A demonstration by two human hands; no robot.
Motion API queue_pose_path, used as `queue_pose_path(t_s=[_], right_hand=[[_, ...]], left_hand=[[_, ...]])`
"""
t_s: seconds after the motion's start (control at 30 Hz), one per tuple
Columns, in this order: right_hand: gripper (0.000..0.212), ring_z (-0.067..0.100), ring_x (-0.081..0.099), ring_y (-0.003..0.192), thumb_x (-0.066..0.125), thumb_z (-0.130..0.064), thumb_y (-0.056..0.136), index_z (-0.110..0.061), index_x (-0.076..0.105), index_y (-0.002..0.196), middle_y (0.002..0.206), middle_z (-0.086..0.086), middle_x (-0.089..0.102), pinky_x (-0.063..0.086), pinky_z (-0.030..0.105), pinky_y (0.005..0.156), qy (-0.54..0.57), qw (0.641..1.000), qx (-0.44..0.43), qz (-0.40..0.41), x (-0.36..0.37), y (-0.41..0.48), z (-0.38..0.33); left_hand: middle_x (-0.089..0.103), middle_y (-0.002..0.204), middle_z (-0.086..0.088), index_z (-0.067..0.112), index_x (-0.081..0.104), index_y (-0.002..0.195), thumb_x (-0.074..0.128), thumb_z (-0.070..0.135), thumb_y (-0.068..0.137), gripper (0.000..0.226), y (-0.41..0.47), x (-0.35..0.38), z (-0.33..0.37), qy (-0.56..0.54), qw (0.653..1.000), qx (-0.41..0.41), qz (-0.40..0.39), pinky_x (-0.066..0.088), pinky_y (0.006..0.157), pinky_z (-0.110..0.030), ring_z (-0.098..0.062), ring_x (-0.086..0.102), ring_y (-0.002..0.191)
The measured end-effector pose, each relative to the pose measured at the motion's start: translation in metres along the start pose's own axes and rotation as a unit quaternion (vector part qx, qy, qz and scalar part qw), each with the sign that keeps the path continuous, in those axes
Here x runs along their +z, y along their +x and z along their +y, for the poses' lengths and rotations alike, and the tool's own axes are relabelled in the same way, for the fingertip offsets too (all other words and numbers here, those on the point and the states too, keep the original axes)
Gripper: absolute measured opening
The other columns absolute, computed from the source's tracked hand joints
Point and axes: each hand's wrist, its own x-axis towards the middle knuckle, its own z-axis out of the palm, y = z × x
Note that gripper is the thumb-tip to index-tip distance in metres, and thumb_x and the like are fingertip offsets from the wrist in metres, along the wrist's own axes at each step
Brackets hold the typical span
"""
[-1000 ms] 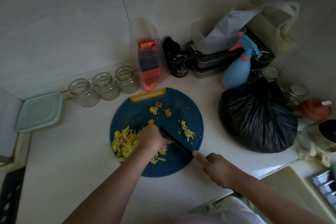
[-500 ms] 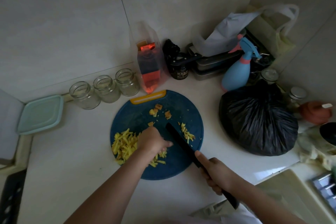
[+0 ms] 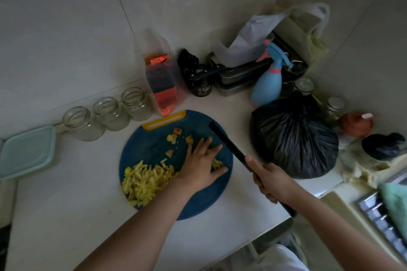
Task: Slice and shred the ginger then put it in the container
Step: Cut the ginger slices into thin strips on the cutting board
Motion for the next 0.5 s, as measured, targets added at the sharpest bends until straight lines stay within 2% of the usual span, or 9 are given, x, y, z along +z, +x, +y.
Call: queue_pose_path(t_s=[0.03,0.07,0.13,0.2,0.23,0.3,0.37,0.5], right_hand=[[0.061,0.014,0.027,0.038,0.041,-0.075,0.076,-0.018,0.038,0.057,0.046,-0.002,0.033,0.029,0.023,0.040,0.006,1.000,0.003,0.002,0.000,-0.001,0.002],[0.061,0.015,0.028,0.038,0.041,-0.074,0.079,-0.018,0.037,0.057,0.046,-0.001,0.033,0.030,0.023,0.040,0.007,1.000,0.005,0.005,0.000,-0.002,0.004],[0.061,0.015,0.028,0.038,0.039,-0.072,0.084,-0.017,0.037,0.058,0.048,0.000,0.034,0.031,0.023,0.041,0.005,1.000,0.007,0.012,0.002,-0.002,0.008],[0.062,0.015,0.028,0.038,0.039,-0.074,0.081,-0.017,0.036,0.057,0.048,0.001,0.033,0.030,0.022,0.040,0.012,1.000,0.007,0.013,0.005,-0.003,0.012],[0.062,0.015,0.027,0.038,0.039,-0.075,0.079,-0.017,0.036,0.057,0.048,0.001,0.032,0.029,0.022,0.040,0.011,1.000,0.006,0.011,0.007,-0.003,0.013],[0.064,0.016,0.028,0.037,0.039,-0.077,0.077,-0.016,0.036,0.056,0.047,0.002,0.033,0.030,0.021,0.039,0.002,1.000,0.004,0.008,0.010,-0.003,0.014],[0.066,0.017,0.032,0.037,0.038,-0.075,0.082,-0.014,0.039,0.056,0.048,0.003,0.037,0.032,0.022,0.041,-0.032,0.999,0.006,0.026,0.014,-0.002,0.014],[0.067,0.017,0.043,0.054,0.029,-0.065,0.093,-0.008,0.041,0.060,0.060,0.009,0.045,0.036,0.030,0.057,-0.213,0.972,-0.033,0.093,0.025,0.002,0.021]], left_hand=[[0.002,0.161,-0.004,0.029,0.017,0.152,0.042,0.056,0.093,0.069,-0.001,0.006,0.002,0.017,1.000,0.014,0.002,-0.001,0.119,-0.043,-0.022,-0.003,0.147],[0.005,0.160,-0.004,0.028,0.022,0.151,0.043,0.052,0.095,0.065,-0.003,0.012,0.002,0.010,0.999,0.027,0.020,0.001,0.120,-0.039,-0.022,0.000,0.147],[0.033,0.152,-0.006,0.019,0.048,0.138,0.054,0.035,0.095,0.047,-0.010,0.017,0.001,-0.049,0.993,0.066,0.086,0.022,0.116,-0.032,-0.024,0.027,0.141],[0.061,0.121,-0.007,0.011,0.068,0.106,0.069,0.014,0.085,0.022,-0.017,0.019,-0.005,-0.064,0.980,0.124,0.141,0.051,0.094,-0.032,-0.024,0.058,0.113],[0.065,0.109,-0.006,0.009,0.070,0.095,0.072,0.008,0.080,0.015,-0.021,0.019,-0.011,-0.065,0.974,0.148,0.160,0.055,0.083,-0.030,-0.022,0.063,0.101],[0.066,0.100,-0.003,0.010,0.069,0.087,0.068,0.006,0.081,0.007,-0.032,0.015,-0.023,-0.070,0.973,0.165,0.148,0.054,0.081,-0.028,-0.017,0.063,0.095],[0.068,0.101,-0.002,0.010,0.070,0.088,0.059,0.012,0.084,0.012,-0.044,0.009,-0.034,-0.071,0.976,0.160,0.131,0.053,0.083,-0.027,-0.016,0.063,0.097],[0.069,0.109,0.001,0.013,0.072,0.105,0.056,0.022,0.090,0.024,-0.060,-0.007,-0.044,-0.074,0.984,0.132,0.100,0.052,0.083,-0.025,-0.015,0.065,0.097]])
